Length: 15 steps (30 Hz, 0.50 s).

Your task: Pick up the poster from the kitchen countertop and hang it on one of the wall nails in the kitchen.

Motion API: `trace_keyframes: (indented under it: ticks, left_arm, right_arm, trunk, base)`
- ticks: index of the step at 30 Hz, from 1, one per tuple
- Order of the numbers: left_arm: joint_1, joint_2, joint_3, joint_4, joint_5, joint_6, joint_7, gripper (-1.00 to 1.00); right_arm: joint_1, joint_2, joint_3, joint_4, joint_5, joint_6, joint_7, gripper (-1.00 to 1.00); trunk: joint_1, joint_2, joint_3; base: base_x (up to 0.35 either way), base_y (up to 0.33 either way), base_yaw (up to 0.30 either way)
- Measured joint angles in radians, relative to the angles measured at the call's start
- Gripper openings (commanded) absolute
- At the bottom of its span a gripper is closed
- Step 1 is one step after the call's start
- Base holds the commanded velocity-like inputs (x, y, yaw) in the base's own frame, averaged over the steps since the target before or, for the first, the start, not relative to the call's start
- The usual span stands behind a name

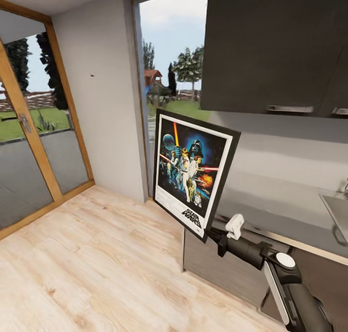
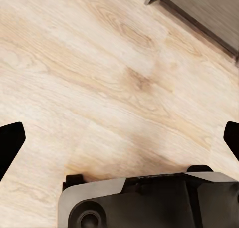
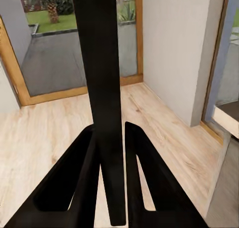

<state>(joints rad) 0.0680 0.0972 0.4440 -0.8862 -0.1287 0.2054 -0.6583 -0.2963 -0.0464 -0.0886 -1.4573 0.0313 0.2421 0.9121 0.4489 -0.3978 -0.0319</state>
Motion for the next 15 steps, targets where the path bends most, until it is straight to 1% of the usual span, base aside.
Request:
trace_keyframes:
  ticks: [5,15]
  left_arm:
    - [0.0,0.0,0.0,0.0,0.0,0.0,0.0,1.0]
    - [0.0,0.0,0.0,0.0,0.0,0.001,0.0,1.0]
  right_arm:
    - [0.0,0.0,0.0,0.0,0.0,0.0,0.0,-1.0]
    - [0.0,0.0,0.0,0.0,0.0,-0.001,0.0,-1.0]
  trunk:
    - [0.0,0.0,0.0]
    - [0.0,0.0,0.0]
  base:
    - [0.242,0.232,0.038]
    - [0.242,0.247,0.005]
